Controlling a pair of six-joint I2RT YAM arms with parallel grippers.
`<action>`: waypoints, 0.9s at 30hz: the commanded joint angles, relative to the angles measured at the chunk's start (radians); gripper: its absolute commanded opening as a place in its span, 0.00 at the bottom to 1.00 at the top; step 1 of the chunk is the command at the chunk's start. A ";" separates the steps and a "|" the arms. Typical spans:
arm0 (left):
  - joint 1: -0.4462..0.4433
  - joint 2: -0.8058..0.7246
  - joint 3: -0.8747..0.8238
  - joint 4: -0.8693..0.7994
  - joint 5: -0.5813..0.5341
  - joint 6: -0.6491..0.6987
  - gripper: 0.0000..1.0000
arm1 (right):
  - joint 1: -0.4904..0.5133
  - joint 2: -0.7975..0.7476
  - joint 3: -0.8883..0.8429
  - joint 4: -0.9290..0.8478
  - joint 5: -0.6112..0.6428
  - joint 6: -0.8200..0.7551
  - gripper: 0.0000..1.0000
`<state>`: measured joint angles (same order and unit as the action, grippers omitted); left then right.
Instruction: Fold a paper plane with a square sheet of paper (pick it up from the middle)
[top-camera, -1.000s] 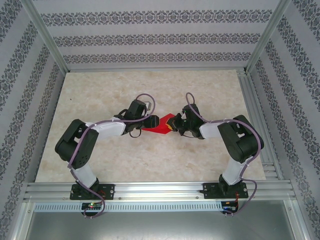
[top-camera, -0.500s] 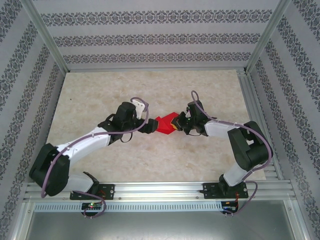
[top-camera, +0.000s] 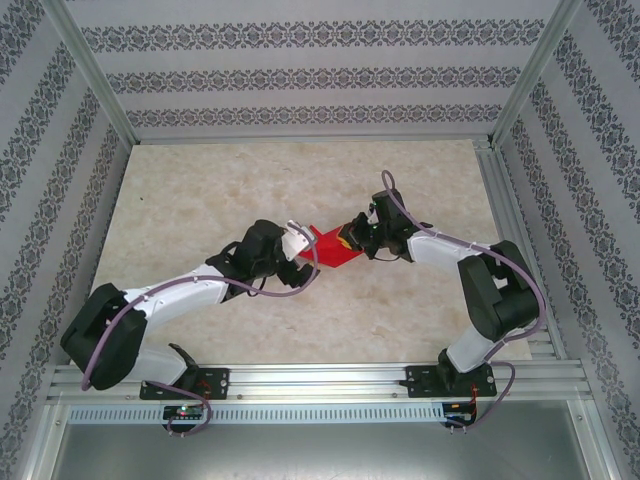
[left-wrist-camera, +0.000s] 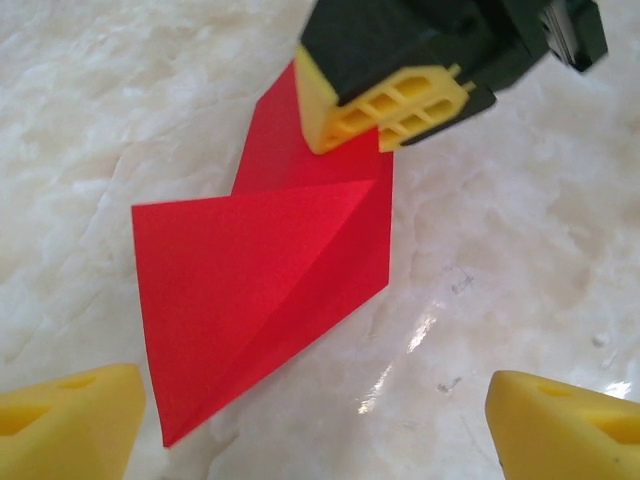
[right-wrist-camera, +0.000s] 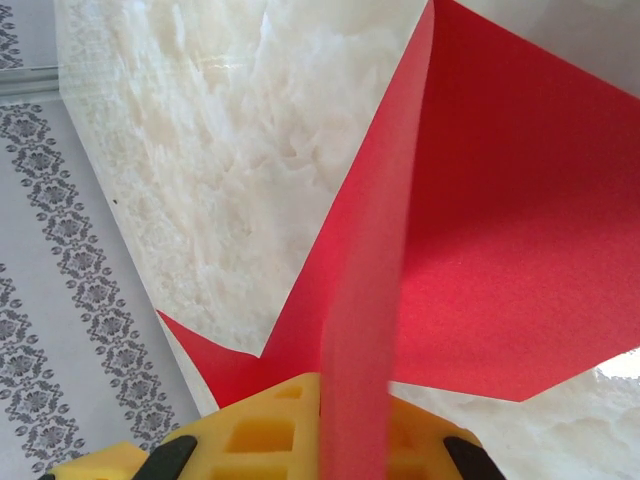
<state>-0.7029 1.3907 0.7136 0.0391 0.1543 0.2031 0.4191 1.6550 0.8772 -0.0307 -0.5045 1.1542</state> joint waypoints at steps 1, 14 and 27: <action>-0.009 0.059 -0.007 0.117 0.031 0.234 0.82 | 0.015 0.028 0.025 0.002 -0.022 0.005 0.00; -0.011 0.274 0.006 0.384 -0.067 0.387 0.70 | 0.005 0.032 0.023 0.006 -0.042 0.001 0.00; -0.010 0.307 -0.003 0.435 -0.082 0.394 0.44 | -0.008 0.031 0.017 0.020 -0.058 0.008 0.01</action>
<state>-0.7029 1.6966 0.7124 0.4221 0.0685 0.5842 0.4225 1.6806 0.8780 -0.0303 -0.5461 1.1545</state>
